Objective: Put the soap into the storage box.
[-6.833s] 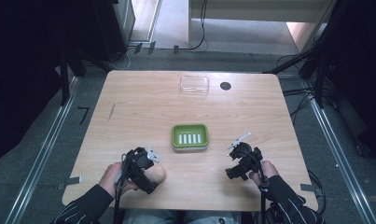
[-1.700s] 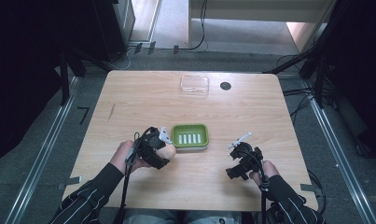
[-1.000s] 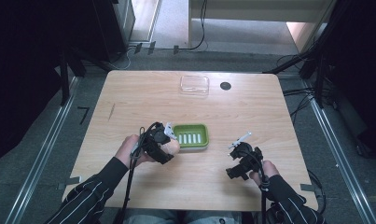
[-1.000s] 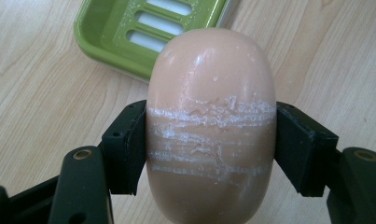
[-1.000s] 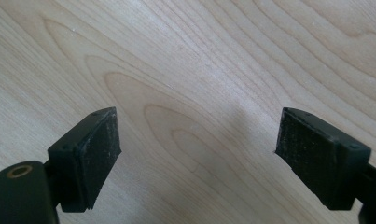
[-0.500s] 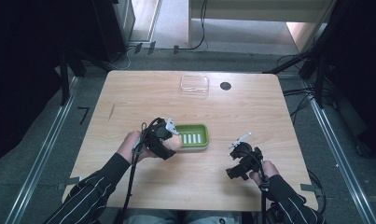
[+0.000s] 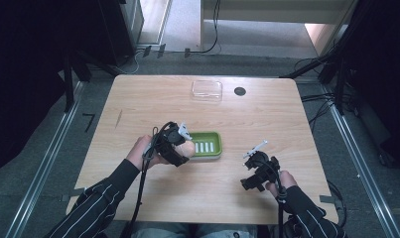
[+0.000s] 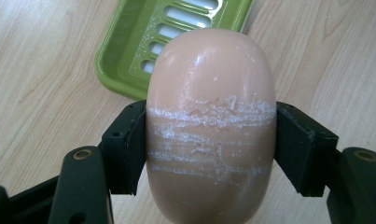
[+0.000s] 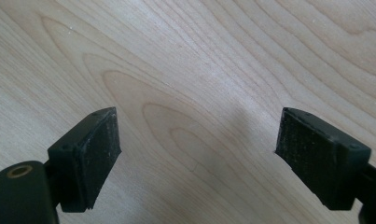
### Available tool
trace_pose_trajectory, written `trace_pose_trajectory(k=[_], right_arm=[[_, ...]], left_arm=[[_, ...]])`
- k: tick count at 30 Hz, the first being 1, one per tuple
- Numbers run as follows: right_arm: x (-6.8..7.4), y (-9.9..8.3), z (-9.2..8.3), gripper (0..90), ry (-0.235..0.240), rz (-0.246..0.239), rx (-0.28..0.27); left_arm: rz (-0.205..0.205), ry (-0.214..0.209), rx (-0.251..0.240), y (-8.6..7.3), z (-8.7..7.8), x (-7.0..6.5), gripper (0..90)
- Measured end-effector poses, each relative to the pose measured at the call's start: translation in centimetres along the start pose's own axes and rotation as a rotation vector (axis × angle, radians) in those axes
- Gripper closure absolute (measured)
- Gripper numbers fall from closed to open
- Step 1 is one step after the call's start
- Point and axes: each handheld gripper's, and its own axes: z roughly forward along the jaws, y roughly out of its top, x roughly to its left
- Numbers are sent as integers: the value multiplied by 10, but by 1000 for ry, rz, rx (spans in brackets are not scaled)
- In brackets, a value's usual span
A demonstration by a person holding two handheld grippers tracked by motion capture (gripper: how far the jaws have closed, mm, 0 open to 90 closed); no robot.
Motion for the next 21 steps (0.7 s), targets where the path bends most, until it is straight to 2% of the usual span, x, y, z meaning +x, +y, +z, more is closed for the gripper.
trace_pose_trajectory(k=[6, 21], right_arm=[[0, 0, 0, 141, 0, 4, 2], [0, 0, 0, 141, -2, 4, 2]], left_arm=[[-7, 5, -7, 1, -2, 2, 336], [7, 2, -15, 13, 0, 7, 336]])
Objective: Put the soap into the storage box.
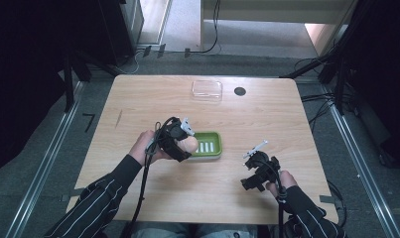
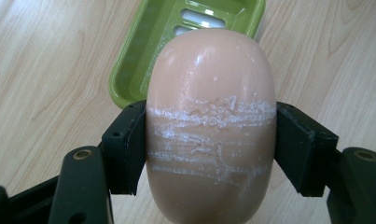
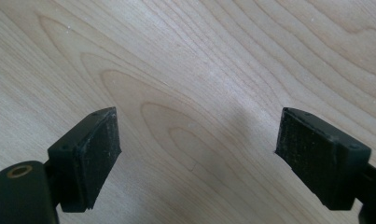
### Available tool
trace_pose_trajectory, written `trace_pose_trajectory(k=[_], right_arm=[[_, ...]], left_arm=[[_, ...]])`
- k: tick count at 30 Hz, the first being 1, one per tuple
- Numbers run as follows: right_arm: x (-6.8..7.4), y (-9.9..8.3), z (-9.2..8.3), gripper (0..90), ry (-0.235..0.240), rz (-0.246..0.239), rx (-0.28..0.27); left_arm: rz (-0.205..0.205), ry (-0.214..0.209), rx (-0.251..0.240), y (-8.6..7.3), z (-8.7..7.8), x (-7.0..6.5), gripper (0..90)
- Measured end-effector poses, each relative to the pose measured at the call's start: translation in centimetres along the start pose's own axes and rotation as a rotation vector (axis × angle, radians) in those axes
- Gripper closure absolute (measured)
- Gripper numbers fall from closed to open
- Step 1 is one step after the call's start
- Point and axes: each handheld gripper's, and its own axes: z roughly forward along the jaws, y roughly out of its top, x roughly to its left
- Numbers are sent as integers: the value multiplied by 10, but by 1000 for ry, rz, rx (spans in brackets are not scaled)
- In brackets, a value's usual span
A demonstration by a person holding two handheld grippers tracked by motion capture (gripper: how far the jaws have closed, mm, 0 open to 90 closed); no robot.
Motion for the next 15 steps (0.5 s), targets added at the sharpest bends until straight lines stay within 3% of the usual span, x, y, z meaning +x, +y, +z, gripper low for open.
trace_pose_trajectory(k=[15], right_arm=[[0, 0, 0, 141, 0, -3, 1]], left_arm=[[14, 0, -17, 8, -3, 5, 336]])
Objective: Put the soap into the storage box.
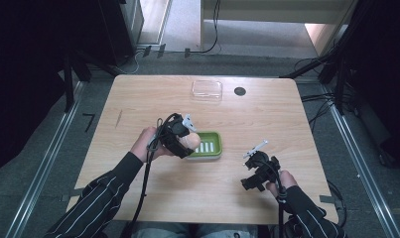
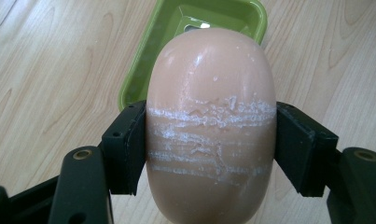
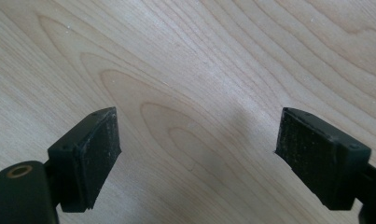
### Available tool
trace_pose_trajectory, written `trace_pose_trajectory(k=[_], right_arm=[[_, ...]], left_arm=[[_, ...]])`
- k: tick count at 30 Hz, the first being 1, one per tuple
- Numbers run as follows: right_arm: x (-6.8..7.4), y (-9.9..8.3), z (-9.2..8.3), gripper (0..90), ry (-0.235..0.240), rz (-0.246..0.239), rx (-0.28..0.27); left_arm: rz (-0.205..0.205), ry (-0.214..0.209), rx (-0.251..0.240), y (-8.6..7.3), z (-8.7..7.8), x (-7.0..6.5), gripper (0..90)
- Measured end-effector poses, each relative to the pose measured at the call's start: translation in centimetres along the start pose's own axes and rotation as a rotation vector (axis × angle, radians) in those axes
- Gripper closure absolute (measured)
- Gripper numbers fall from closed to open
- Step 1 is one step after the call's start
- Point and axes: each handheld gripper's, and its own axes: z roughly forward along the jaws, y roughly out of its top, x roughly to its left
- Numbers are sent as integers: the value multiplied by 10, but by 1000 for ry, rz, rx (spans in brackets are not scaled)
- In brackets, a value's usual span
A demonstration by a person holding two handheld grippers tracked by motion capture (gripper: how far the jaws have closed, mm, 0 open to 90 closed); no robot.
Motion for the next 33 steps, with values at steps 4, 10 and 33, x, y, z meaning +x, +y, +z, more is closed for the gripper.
trace_pose_trajectory(k=[4, 10, 33], right_arm=[[1, 0, 0, 141, -2, 0, 0], [1, 1, 1, 141, -6, -5, -4], [1, 1, 2, 141, -7, -9, 6]], left_arm=[[3, 0, -2, 1, 0, 1, 336], [10, -1, -9, 5, 1, 2, 336], [19, -5, -18, 12, 5, 9, 335]])
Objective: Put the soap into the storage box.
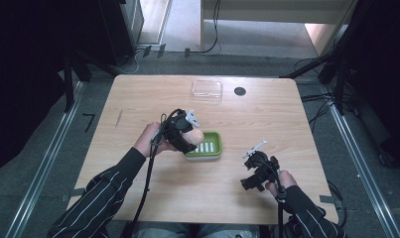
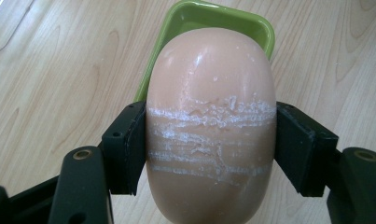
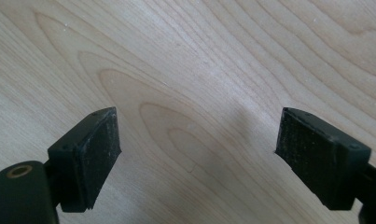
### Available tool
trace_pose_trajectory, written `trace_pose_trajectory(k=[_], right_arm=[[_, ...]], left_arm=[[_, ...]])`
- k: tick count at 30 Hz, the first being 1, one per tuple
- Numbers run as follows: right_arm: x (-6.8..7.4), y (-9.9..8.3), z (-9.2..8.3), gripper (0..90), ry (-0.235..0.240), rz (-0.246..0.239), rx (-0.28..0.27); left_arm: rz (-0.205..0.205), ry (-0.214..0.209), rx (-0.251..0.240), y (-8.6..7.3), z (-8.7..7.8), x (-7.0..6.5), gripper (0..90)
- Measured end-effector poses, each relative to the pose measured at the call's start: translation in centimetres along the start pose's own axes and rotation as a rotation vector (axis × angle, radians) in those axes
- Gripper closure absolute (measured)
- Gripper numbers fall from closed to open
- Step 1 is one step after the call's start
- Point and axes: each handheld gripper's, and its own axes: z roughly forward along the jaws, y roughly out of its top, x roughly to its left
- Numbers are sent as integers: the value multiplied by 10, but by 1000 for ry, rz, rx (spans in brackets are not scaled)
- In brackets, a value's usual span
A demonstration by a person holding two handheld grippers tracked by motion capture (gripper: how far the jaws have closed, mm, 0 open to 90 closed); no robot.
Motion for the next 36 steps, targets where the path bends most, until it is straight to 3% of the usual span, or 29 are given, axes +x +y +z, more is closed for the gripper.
trace_pose_trajectory(k=[18, 26, 36], right_arm=[[-1, -4, -1, 141, 0, 18, 3], [0, -4, 0, 141, 1, 17, 3], [-1, -6, -1, 141, 1, 22, 6]], left_arm=[[34, 7, -20, 8, 4, 2, 336], [66, -2, -25, 12, 10, 0, 336], [68, -11, -23, 17, 16, 0, 336]])
